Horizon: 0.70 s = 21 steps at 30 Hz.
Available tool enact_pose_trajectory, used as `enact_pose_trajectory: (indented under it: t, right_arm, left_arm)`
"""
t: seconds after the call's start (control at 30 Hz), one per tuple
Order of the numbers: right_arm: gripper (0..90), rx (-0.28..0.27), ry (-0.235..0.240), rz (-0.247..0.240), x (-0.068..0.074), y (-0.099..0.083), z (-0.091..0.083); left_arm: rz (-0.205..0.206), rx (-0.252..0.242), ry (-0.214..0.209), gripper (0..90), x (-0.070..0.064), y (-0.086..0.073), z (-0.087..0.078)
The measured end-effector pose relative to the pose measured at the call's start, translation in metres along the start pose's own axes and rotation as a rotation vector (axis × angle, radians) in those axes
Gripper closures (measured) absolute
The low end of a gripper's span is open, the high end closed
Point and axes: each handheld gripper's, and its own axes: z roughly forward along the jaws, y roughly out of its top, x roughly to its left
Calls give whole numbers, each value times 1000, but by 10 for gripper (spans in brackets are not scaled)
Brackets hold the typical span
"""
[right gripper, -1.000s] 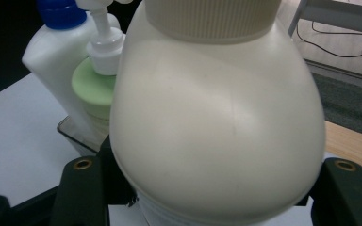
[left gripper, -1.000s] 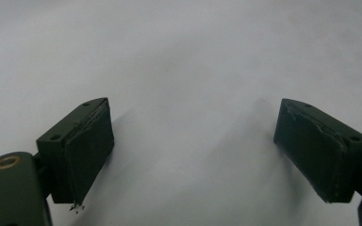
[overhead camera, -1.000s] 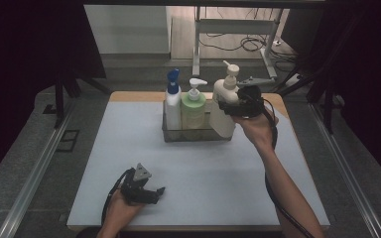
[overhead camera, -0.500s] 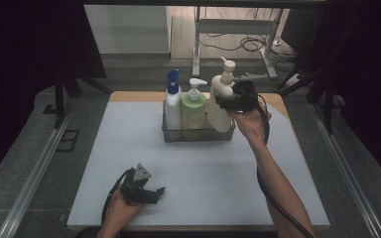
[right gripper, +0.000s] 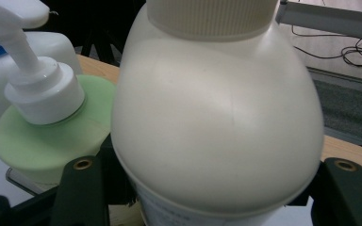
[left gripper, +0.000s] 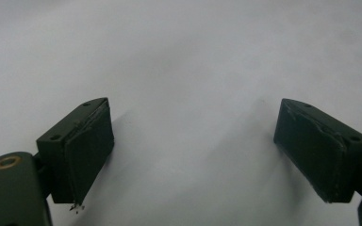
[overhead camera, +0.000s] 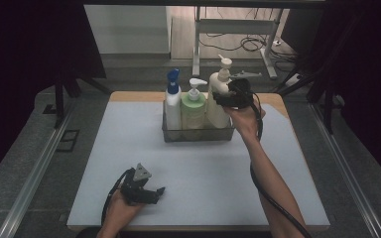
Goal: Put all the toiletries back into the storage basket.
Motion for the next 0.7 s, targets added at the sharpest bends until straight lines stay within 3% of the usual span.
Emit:
enact_pose_trajectory:
  t: [0.17, 0.7]
  right_arm:
    - [372, 13, -14, -13, -1, -5, 9]
    - [371, 48, -17, 9, -2, -35, 34]
  left_arm:
    - [-4, -4, 0, 123, 0, 0, 0]
    - [-4, -3, 0, 123, 0, 0, 0]
